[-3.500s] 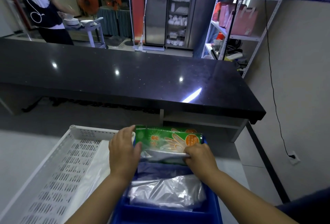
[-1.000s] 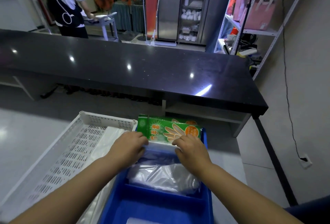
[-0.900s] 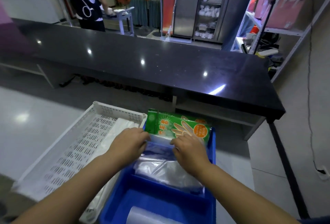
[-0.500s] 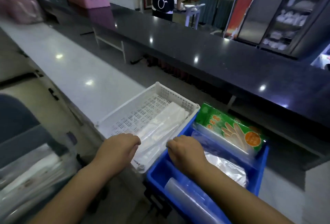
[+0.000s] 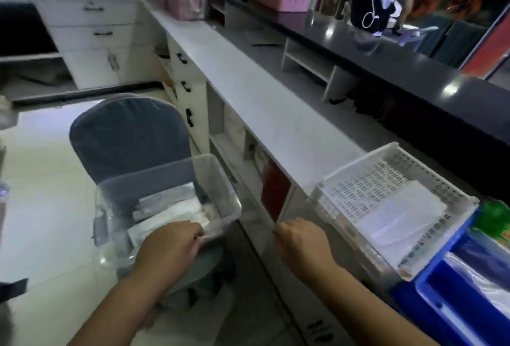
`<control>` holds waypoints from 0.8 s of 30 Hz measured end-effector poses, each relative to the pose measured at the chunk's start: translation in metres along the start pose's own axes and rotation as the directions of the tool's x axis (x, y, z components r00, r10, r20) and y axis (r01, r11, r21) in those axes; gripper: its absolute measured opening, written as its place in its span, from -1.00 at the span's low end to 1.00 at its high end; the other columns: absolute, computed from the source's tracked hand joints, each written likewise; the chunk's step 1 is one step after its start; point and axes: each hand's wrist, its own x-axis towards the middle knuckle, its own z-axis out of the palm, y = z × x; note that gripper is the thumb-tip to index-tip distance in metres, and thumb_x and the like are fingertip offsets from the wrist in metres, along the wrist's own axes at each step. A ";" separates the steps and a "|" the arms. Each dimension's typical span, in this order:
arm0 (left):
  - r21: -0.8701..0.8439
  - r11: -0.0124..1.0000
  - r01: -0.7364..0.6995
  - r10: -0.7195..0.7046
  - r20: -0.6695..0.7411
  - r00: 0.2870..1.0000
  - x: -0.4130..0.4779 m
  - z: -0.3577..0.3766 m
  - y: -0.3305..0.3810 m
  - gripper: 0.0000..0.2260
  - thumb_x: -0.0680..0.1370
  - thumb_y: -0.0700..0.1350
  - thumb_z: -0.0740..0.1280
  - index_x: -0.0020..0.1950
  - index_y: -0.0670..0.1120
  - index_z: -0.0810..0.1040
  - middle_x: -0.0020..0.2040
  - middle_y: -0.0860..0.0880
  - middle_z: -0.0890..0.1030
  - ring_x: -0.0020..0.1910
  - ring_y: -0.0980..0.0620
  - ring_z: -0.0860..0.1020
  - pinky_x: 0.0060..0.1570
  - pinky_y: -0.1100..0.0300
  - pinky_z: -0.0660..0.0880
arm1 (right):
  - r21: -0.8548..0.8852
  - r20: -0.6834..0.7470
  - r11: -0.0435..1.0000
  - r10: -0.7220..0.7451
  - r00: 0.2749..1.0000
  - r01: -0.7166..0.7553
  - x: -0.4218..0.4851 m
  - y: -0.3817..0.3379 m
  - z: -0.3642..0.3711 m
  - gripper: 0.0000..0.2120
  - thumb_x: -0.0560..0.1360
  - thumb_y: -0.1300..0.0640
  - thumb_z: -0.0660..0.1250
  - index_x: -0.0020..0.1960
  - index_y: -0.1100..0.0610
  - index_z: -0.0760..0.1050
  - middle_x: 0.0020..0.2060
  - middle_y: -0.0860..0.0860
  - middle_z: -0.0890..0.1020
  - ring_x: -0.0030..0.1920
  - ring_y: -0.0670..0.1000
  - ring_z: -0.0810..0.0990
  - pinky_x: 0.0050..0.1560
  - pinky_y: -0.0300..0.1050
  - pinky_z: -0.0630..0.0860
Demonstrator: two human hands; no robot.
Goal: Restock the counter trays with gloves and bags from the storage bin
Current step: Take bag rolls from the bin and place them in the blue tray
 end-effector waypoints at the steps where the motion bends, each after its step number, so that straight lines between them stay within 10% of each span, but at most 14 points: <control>1: 0.010 0.999 0.042 -0.042 0.008 0.999 -0.006 -0.003 -0.025 -0.86 0.51 0.04 0.25 0.00 0.10 0.57 -0.04 0.05 0.65 -0.08 0.01 0.57 -0.28 0.17 0.38 | 0.036 -0.001 0.999 -0.017 1.000 0.017 0.009 -0.018 0.012 -0.78 0.29 0.13 0.38 -0.45 0.01 0.37 -0.56 -0.09 0.43 -0.53 -0.11 0.31 -0.50 -0.32 0.01; 11: -0.025 0.953 0.301 -0.300 0.047 0.953 -0.038 -0.022 -0.172 -0.84 0.53 -0.01 0.22 0.02 0.10 0.58 -0.05 0.07 0.65 -0.15 0.05 0.56 -0.25 0.20 0.46 | 0.071 0.194 0.994 -0.091 0.977 0.078 0.084 -0.119 0.082 -0.75 0.30 0.17 0.45 -0.43 0.00 0.41 -0.55 -0.06 0.48 -0.52 -0.12 0.27 -0.45 -0.42 -0.11; 24: 0.095 0.872 0.480 -0.489 0.157 0.858 0.043 0.008 -0.252 -0.83 0.54 -0.06 0.19 0.03 0.04 0.57 -0.11 0.04 0.63 -0.20 0.04 0.54 -0.34 0.23 0.27 | 0.234 0.541 0.969 -0.200 0.817 0.082 0.234 -0.113 0.219 -0.83 0.55 0.09 0.19 -0.04 0.07 0.56 -0.08 0.02 0.66 -0.14 0.05 0.61 -0.21 -0.14 0.50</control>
